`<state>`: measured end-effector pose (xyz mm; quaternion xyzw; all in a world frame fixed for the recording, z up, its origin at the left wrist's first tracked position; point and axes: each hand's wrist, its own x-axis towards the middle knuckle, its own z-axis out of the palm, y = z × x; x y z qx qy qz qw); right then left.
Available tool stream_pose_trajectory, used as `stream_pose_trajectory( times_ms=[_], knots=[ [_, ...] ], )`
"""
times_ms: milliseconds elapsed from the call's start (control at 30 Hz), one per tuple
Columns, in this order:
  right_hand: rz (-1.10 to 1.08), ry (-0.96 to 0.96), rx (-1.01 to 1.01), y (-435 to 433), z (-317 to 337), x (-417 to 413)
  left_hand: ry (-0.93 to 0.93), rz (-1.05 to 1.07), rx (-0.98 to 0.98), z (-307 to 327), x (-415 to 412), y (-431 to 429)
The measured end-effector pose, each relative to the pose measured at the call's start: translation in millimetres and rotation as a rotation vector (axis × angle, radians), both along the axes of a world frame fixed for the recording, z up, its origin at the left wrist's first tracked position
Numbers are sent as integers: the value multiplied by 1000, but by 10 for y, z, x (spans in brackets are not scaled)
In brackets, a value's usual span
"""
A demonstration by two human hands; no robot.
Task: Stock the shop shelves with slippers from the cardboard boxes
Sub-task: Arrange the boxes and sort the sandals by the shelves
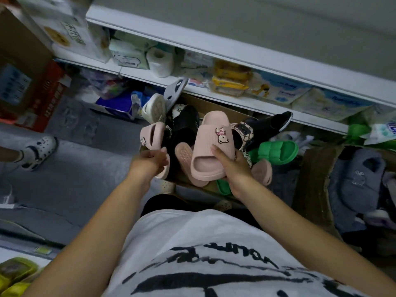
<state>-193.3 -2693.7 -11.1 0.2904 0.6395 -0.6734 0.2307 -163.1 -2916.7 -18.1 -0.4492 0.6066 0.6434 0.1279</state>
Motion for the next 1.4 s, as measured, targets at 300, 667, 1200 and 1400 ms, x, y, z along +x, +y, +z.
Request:
stream_pose_trajectory(
  times_ms=[300,667,1200,1400],
  knots=[
    [-73,-59,155,-562,-115,-105,27,-527,-534,-769,-598,-627],
    [-213,-93,190,-811,-74,-209,6,-751,-608,-1009,-885,-741],
    [-200,-4,-67,-300,216,-255,479,-468,-416,212,-325,-459],
    [-18,148,-28,-88,506,-325,669,-533,-672,758,-33,-261]
  ],
)
